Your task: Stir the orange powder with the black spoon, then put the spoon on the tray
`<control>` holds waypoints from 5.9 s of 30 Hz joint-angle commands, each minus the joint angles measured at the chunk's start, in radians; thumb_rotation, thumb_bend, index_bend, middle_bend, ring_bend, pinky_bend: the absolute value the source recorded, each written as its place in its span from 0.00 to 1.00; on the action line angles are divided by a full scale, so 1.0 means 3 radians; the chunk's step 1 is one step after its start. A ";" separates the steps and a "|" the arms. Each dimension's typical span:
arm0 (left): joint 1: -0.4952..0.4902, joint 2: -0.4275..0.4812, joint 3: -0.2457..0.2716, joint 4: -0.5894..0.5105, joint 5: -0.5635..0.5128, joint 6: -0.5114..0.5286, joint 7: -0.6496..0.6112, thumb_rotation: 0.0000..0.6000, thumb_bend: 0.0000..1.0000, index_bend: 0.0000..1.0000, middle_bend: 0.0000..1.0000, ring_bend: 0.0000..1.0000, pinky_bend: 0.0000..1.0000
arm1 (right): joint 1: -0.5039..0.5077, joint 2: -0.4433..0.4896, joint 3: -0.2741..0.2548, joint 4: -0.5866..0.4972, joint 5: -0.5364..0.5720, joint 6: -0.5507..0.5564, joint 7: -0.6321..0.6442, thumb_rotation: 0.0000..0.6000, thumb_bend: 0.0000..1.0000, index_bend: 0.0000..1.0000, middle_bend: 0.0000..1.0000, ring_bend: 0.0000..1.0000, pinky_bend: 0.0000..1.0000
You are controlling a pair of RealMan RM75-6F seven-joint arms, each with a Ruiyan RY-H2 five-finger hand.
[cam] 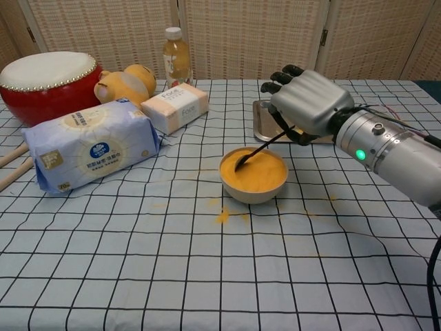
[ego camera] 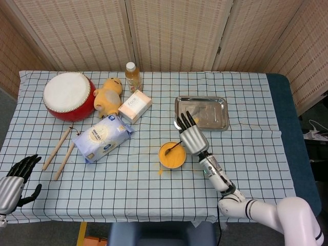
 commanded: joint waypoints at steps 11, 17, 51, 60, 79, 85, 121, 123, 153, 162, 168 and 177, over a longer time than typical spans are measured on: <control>-0.0007 -0.0012 0.0000 -0.0022 0.0002 -0.0009 0.0048 1.00 0.46 0.00 0.02 0.00 0.12 | -0.0187 0.0521 -0.0118 -0.0841 0.0166 0.0020 -0.0309 1.00 0.55 0.78 0.11 0.00 0.01; -0.0011 -0.0016 0.0004 -0.0009 0.0008 -0.0014 0.0039 1.00 0.46 0.00 0.02 0.00 0.12 | -0.0141 0.0311 0.0022 -0.0566 0.0093 0.0234 -0.0143 1.00 0.55 0.79 0.12 0.00 0.03; -0.0011 -0.0023 0.0014 -0.0017 0.0026 0.0000 0.0069 1.00 0.46 0.00 0.02 0.00 0.12 | -0.0255 0.0400 -0.0104 -0.0652 -0.0034 0.0334 0.0001 1.00 0.55 0.80 0.12 0.00 0.03; -0.0012 -0.0024 0.0020 -0.0016 0.0035 0.0000 0.0069 1.00 0.46 0.00 0.02 0.00 0.12 | -0.0397 0.0577 -0.0226 -0.0897 -0.0064 0.0366 0.0066 1.00 0.55 0.80 0.12 0.00 0.03; -0.0028 -0.0021 0.0008 0.0015 -0.0005 -0.0036 0.0020 1.00 0.46 0.00 0.02 0.00 0.12 | -0.0153 0.0108 -0.0030 -0.0235 0.0156 0.0090 -0.0036 1.00 0.55 0.81 0.13 0.00 0.03; -0.0024 -0.0019 0.0008 0.0014 -0.0004 -0.0028 0.0021 1.00 0.46 0.00 0.02 0.00 0.12 | -0.0159 0.0093 -0.0043 -0.0165 0.0077 0.0150 0.0090 1.00 0.55 0.81 0.13 0.00 0.04; -0.0004 0.0001 0.0022 0.0008 0.0025 0.0011 -0.0013 1.00 0.46 0.00 0.02 0.00 0.12 | -0.0052 -0.0066 0.0010 0.0027 0.0130 0.0004 -0.0024 1.00 0.55 0.81 0.13 0.00 0.04; -0.0005 0.0005 0.0018 0.0008 0.0024 0.0013 -0.0019 1.00 0.46 0.00 0.02 0.00 0.12 | -0.0051 -0.0088 0.0016 0.0057 0.0092 0.0058 0.0029 1.00 0.55 0.81 0.13 0.00 0.04; 0.0002 0.0003 0.0030 0.0011 0.0047 0.0024 -0.0019 1.00 0.46 0.00 0.02 0.00 0.12 | -0.0101 0.0051 -0.0131 -0.0080 0.0035 0.0006 0.0001 1.00 0.55 0.83 0.13 0.00 0.05; -0.0003 -0.0005 0.0033 -0.0011 0.0051 0.0013 0.0025 1.00 0.46 0.00 0.02 0.00 0.12 | -0.0200 0.0303 -0.0128 -0.0530 0.0099 0.0089 -0.0109 1.00 0.55 0.83 0.13 0.00 0.05; -0.0001 0.0000 0.0033 -0.0007 0.0056 0.0022 0.0010 1.00 0.46 0.00 0.02 0.00 0.12 | -0.0203 0.0120 -0.0003 -0.0336 0.0047 0.0309 0.0107 1.00 0.55 0.83 0.13 0.00 0.05; 0.0005 0.0004 0.0033 0.0004 0.0050 0.0028 -0.0011 1.00 0.46 0.00 0.02 0.00 0.12 | -0.0190 -0.0219 0.0014 0.0218 -0.0022 0.0364 0.0459 1.00 0.55 0.82 0.13 0.00 0.06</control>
